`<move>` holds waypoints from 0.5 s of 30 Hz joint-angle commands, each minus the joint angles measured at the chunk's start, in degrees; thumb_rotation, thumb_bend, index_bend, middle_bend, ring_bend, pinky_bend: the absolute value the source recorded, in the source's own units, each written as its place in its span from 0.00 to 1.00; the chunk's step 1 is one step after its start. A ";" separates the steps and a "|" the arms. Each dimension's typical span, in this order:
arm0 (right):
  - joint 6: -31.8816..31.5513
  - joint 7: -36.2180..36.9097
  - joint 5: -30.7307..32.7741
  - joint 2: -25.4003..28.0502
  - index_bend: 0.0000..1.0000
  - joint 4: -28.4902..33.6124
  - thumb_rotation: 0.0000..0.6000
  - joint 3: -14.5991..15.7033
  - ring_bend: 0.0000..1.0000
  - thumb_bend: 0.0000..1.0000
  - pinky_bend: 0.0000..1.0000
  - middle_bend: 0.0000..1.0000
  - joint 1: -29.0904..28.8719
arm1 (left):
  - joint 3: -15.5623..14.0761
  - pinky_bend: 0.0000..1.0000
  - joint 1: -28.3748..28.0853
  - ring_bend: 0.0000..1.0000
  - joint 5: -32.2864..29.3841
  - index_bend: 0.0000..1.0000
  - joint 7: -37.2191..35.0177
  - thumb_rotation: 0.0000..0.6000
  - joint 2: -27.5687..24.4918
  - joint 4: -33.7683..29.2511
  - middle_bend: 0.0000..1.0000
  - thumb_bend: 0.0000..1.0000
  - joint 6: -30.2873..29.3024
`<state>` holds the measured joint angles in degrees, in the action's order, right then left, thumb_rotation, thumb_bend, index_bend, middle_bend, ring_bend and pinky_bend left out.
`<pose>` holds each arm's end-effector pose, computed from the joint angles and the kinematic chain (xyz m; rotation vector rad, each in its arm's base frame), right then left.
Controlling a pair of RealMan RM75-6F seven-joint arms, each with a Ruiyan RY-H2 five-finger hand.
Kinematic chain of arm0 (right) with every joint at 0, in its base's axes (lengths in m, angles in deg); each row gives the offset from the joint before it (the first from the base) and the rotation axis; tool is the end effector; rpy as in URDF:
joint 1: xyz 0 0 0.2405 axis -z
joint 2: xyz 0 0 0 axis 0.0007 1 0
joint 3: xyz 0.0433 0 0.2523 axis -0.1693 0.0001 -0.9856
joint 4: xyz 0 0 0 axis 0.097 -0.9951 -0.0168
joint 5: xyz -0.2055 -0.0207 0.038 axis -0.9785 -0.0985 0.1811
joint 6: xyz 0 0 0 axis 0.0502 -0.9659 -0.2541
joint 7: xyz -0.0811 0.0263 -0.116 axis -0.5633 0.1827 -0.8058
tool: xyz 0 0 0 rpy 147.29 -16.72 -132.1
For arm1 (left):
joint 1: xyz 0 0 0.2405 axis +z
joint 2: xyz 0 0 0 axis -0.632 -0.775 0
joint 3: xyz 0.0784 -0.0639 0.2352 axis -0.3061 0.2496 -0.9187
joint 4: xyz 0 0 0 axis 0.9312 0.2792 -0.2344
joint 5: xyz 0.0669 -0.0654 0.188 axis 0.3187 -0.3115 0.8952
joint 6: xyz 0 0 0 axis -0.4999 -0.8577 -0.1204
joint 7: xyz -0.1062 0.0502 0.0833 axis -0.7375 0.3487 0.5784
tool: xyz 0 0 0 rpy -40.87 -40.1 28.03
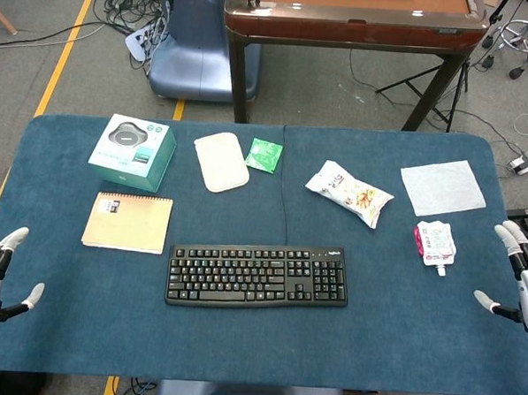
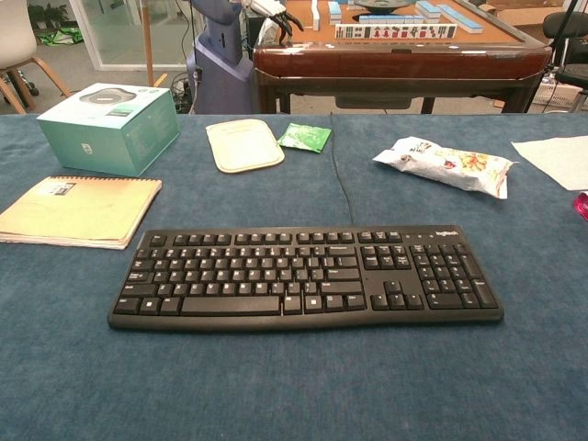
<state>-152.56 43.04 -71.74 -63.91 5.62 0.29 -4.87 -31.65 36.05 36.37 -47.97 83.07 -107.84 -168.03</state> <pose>-0.3073 -0.1899 0.2174 1.3533 -0.8628 0.9498 -0.2807 0.1758 0.1782 -1.2489 -0.9914 -1.0392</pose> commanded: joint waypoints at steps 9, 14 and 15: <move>-0.42 -0.40 -0.08 0.49 0.00 0.61 1.00 -0.46 0.07 0.05 0.05 0.05 -0.17 | 0.34 0.13 -0.68 0.19 0.47 0.06 -0.69 1.00 0.03 0.90 0.12 0.26 0.44; -1.49 -1.97 0.81 1.20 0.00 1.50 1.00 -1.38 0.07 0.05 0.05 0.05 0.00 | 0.99 0.17 -2.26 0.37 1.93 0.10 -2.55 1.00 -0.29 1.95 0.26 0.26 1.50; -1.56 -2.16 0.95 1.34 0.00 1.74 1.00 -1.50 0.07 0.05 0.05 0.05 0.01 | 1.05 0.24 -2.70 0.46 2.30 0.12 -3.21 1.00 -0.51 2.01 0.37 0.26 2.00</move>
<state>-153.96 41.10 -70.97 -62.74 7.13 -1.03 -4.90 -30.77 33.88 38.18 -50.53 82.82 -106.02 -166.57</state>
